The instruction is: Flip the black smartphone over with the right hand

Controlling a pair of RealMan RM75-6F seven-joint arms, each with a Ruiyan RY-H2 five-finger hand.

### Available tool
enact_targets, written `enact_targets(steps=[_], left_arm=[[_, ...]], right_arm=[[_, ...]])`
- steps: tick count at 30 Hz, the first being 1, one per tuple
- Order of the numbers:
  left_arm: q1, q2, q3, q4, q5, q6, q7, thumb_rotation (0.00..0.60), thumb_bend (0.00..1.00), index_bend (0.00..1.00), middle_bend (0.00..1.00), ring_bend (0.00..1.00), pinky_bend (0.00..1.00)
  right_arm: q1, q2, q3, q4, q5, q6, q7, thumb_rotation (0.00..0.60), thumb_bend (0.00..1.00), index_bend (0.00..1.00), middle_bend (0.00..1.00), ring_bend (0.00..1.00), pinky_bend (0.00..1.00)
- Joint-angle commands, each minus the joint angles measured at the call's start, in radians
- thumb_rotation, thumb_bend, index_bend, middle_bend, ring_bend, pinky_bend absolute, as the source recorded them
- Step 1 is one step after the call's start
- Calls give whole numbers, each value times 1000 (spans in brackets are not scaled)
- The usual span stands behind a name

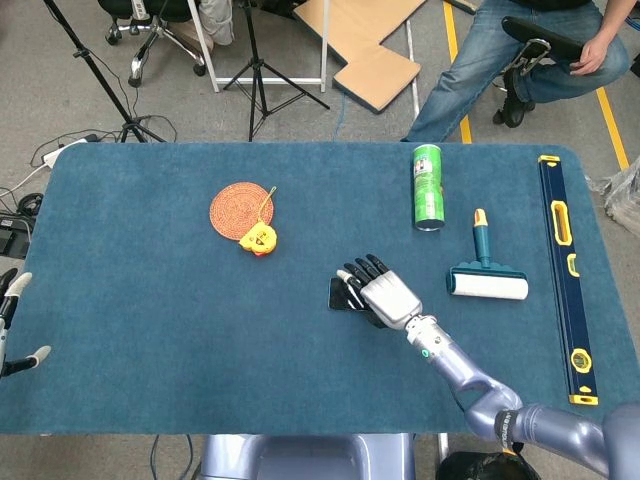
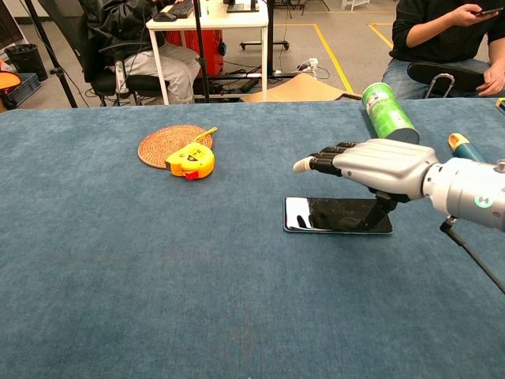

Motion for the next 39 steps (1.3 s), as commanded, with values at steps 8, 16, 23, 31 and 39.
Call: enact_targets(steps=[8, 16, 23, 31, 39], left_arm=[[-1, -1, 0, -2, -6, -3, 8, 600, 0, 0, 0, 0, 0], [-3, -5, 2, -7, -3, -4, 21, 600, 0, 0, 0, 0, 0], [-6, -7, 2, -8, -6, -8, 28, 600, 0, 0, 0, 0, 0], [-8, -7, 1, -8, -12, -12, 29, 600, 0, 0, 0, 0, 0], [-9, -6, 1, -8, -15, -15, 27, 600, 0, 0, 0, 0, 0]], right_arm=[[17, -38, -45, 68, 40, -25, -28, 600, 278, 87, 71, 0, 36], [23, -46, -67, 98, 29, -10, -69, 600, 279, 87, 71, 0, 41], [24, -57, -77, 129, 43, -12, -79, 600, 281, 87, 71, 0, 54], [42, -55, -76, 137, 79, -50, -97, 600, 283, 87, 70, 0, 54], [51, -61, -76, 148, 98, -52, -114, 600, 303, 100, 141, 59, 121]])
